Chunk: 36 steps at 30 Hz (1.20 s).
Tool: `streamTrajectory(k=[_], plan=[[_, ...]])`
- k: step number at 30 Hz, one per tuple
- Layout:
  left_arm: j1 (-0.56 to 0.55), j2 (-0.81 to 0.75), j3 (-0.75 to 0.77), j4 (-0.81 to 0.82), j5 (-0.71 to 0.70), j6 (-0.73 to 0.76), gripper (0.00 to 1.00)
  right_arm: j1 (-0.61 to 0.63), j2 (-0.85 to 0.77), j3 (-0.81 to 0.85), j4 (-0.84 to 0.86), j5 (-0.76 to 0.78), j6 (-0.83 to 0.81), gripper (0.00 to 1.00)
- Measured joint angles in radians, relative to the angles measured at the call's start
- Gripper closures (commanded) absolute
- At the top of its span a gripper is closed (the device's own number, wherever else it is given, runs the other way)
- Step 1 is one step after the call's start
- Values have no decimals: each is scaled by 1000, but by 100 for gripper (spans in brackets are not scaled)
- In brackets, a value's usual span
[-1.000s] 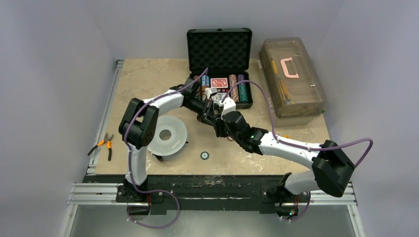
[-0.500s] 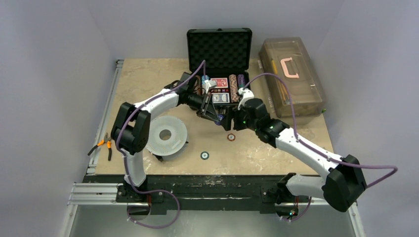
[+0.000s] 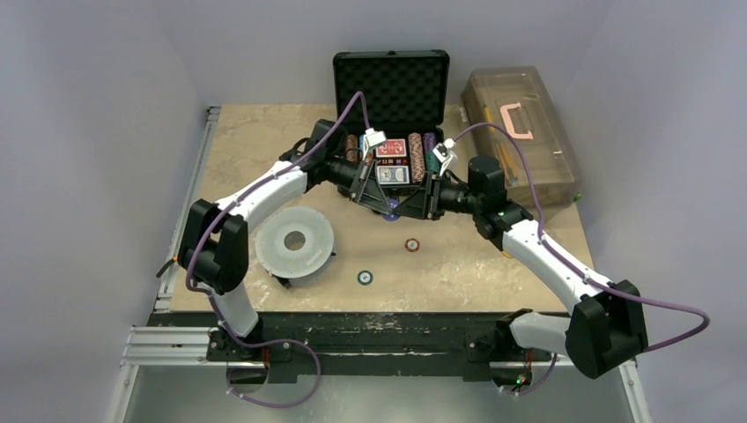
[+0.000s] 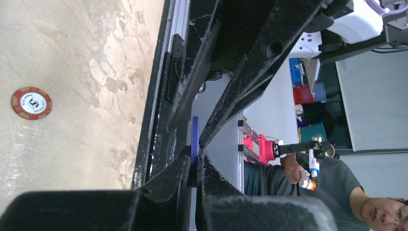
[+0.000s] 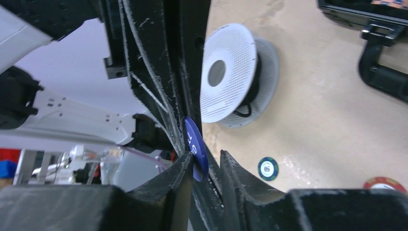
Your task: Pack up texas hold em set
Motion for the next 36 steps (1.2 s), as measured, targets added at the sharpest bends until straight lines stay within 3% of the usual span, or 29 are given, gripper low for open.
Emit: streamTrajectory(k=[3,4,5,8,11,14,16,20,24,31,36], plan=[[0,-10,0,-6,19,5,100,-3,1,-7,50,-69,35,93],[-1,-12,0,-6,22,8,95,-5,1,-10,67,-84,46,100],[-1,-16,0,-10,31,11,85,-7,1,-12,76,-99,55,100],[-1,-27,-2,-12,30,31,36,-11,0,-20,117,-146,82,100],[-6,-45,-2,-47,-11,54,21,-2,-3,-12,106,-121,61,100],[3,-94,-3,-108,-109,83,11,10,-2,51,-56,43,-14,100],[37,-156,-18,-123,-224,82,8,10,3,111,-153,199,-57,100],[129,-311,-45,-186,-603,81,8,10,40,175,-219,494,-98,100],[155,-420,-56,-208,-872,110,9,8,216,280,-248,675,-106,100],[145,-435,-106,-212,-1024,134,10,15,695,674,-257,798,-99,100],[145,-429,-117,-216,-1051,135,10,20,895,896,-283,794,-64,100]])
